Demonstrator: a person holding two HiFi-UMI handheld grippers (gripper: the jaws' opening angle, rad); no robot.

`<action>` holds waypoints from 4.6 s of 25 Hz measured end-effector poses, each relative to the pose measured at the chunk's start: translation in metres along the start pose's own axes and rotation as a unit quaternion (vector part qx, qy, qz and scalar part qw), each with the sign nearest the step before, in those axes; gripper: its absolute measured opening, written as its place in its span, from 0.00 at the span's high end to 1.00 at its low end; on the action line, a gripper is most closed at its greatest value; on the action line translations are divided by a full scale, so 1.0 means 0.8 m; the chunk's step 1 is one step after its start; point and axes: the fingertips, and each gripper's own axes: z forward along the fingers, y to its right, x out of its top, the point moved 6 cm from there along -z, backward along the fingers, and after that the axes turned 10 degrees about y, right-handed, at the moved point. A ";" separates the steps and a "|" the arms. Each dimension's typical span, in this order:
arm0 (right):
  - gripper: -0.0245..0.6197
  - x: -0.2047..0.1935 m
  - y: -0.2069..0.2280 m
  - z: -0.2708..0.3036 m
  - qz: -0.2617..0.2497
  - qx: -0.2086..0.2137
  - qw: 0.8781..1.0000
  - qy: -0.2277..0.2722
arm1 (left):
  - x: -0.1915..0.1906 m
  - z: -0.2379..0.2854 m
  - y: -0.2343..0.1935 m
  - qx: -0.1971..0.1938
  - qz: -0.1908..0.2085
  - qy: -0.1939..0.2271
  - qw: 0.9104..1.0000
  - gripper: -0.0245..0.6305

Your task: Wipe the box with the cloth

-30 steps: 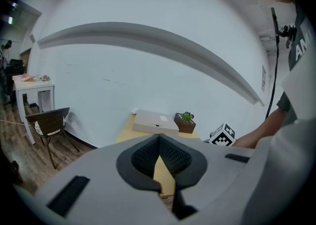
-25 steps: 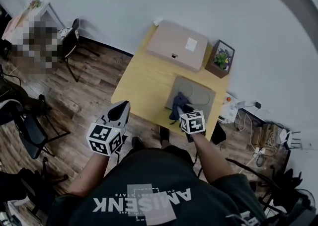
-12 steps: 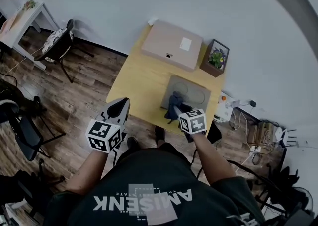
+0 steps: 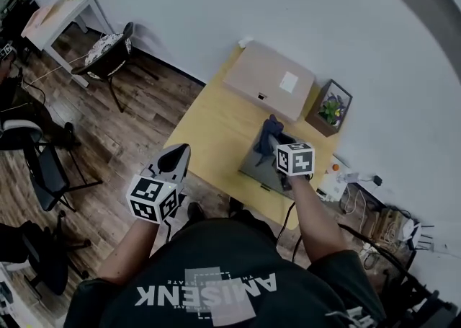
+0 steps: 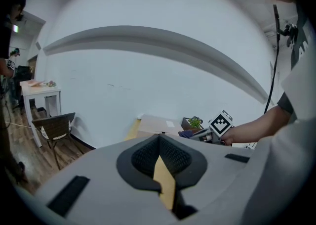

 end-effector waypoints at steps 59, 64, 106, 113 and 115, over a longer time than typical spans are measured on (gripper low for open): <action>0.84 -0.115 -0.179 -0.012 0.121 -0.280 0.951 -0.048 | 0.074 0.093 -0.116 -0.328 0.054 -0.033 0.942 0.96; 0.84 -0.118 -0.189 -0.021 0.112 -0.264 0.957 -0.046 | 0.066 0.093 -0.105 -0.317 0.052 -0.042 0.946 0.96; 0.84 -0.036 -0.094 0.157 0.421 -0.559 0.701 0.138 | 0.128 0.195 -0.337 -0.335 0.141 -0.102 0.926 0.96; 0.84 -0.047 -0.103 0.147 0.423 -0.568 0.690 0.149 | 0.123 0.205 -0.318 -0.358 0.147 -0.105 0.916 0.96; 0.84 -0.048 -0.106 0.145 0.421 -0.570 0.690 0.148 | 0.121 0.206 -0.311 -0.366 0.149 -0.107 0.913 0.96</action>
